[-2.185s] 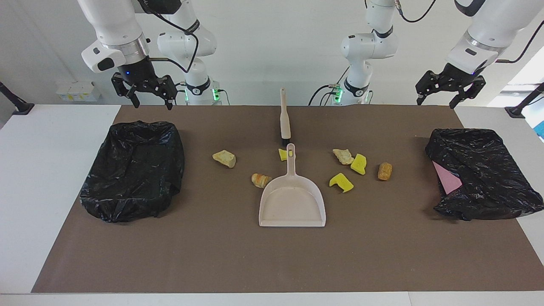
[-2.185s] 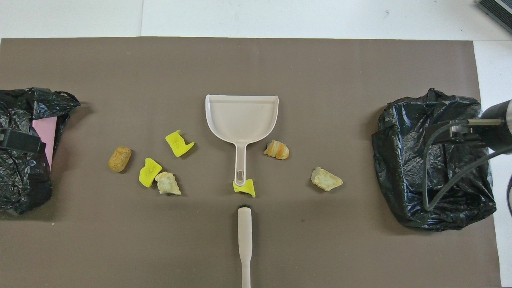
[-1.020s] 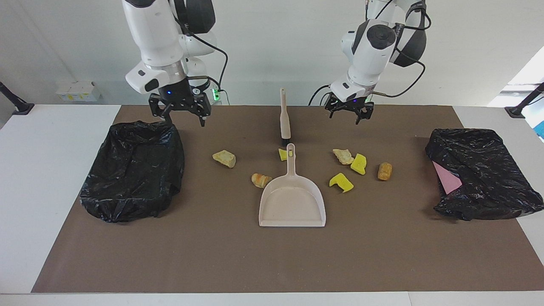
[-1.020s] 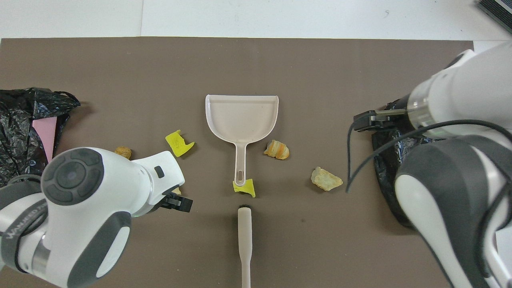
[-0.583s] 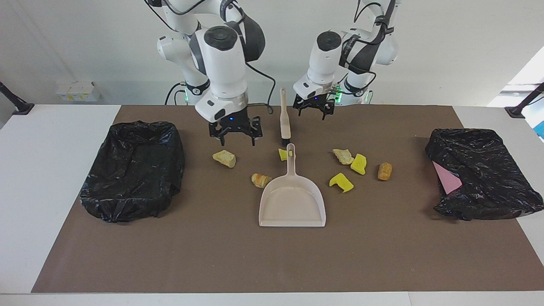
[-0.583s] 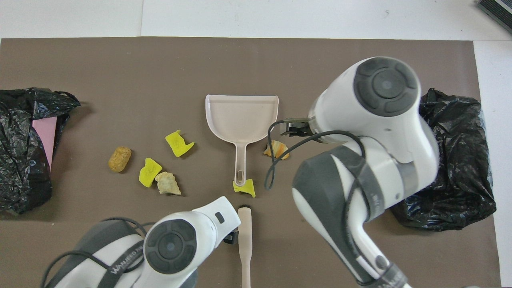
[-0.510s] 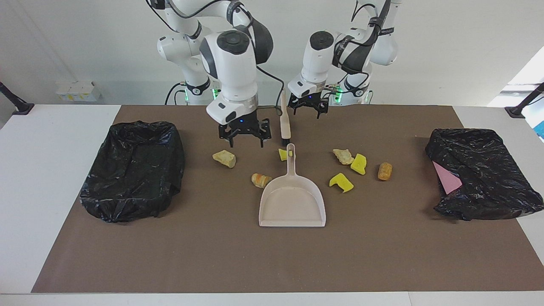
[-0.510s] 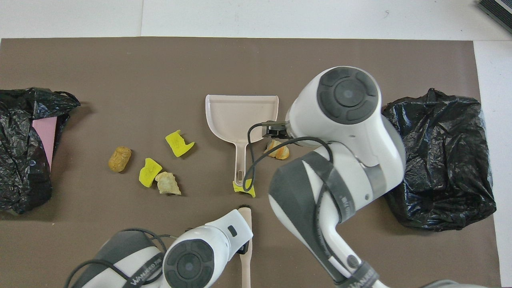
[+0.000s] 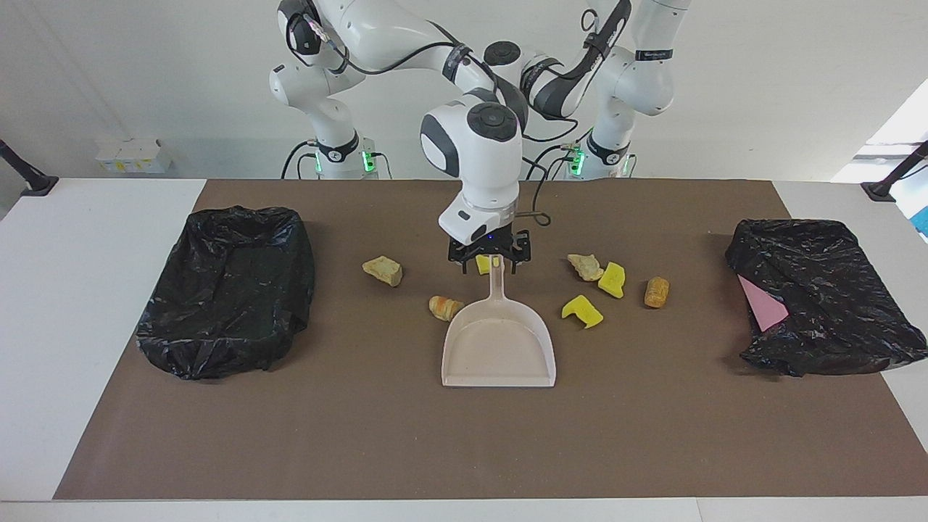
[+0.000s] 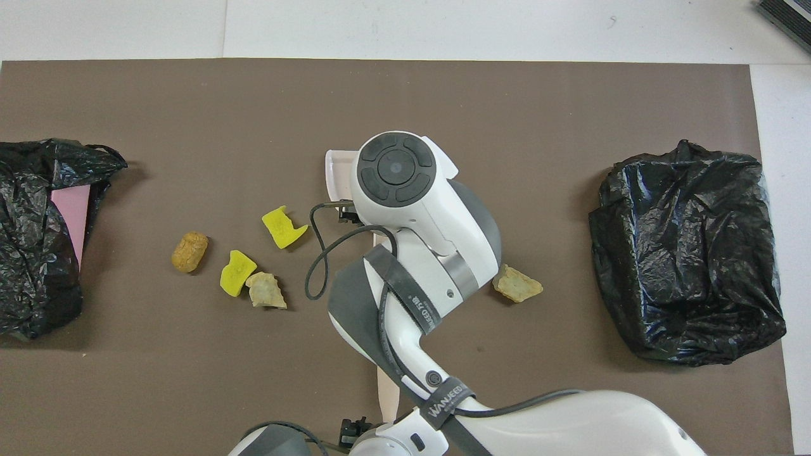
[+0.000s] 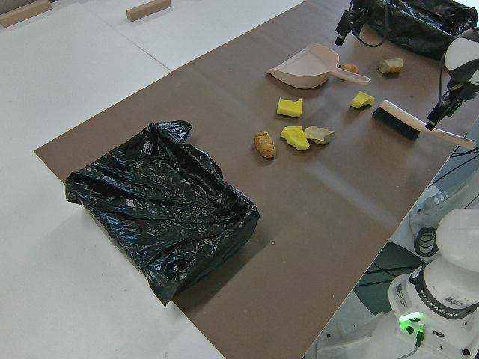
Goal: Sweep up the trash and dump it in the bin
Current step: 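Grasp the white dustpan handle with the right gripper and lift it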
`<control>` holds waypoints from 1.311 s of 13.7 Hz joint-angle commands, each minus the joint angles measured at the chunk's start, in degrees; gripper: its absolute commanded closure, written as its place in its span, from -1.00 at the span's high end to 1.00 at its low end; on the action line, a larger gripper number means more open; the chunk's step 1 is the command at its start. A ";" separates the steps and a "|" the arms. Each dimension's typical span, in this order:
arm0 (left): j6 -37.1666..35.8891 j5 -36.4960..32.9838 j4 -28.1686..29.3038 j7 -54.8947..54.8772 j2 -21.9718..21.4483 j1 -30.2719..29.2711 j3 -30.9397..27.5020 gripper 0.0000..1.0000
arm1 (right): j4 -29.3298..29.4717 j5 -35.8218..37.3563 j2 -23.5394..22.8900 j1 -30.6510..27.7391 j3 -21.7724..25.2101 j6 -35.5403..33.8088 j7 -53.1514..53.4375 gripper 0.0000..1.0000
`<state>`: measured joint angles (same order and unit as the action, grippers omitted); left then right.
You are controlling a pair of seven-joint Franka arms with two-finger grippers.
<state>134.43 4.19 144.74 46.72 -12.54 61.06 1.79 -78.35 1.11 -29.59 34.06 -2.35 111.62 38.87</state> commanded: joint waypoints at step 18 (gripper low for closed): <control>1.63 2.66 2.30 2.67 0.50 1.25 -1.00 0.21 | -14.46 -4.45 3.83 1.18 -0.11 5.80 0.95 0.69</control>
<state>135.46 5.14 146.01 49.41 -11.43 61.24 1.46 -89.04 -2.23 -28.16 35.34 -2.37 115.14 38.94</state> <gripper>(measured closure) 0.361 0.141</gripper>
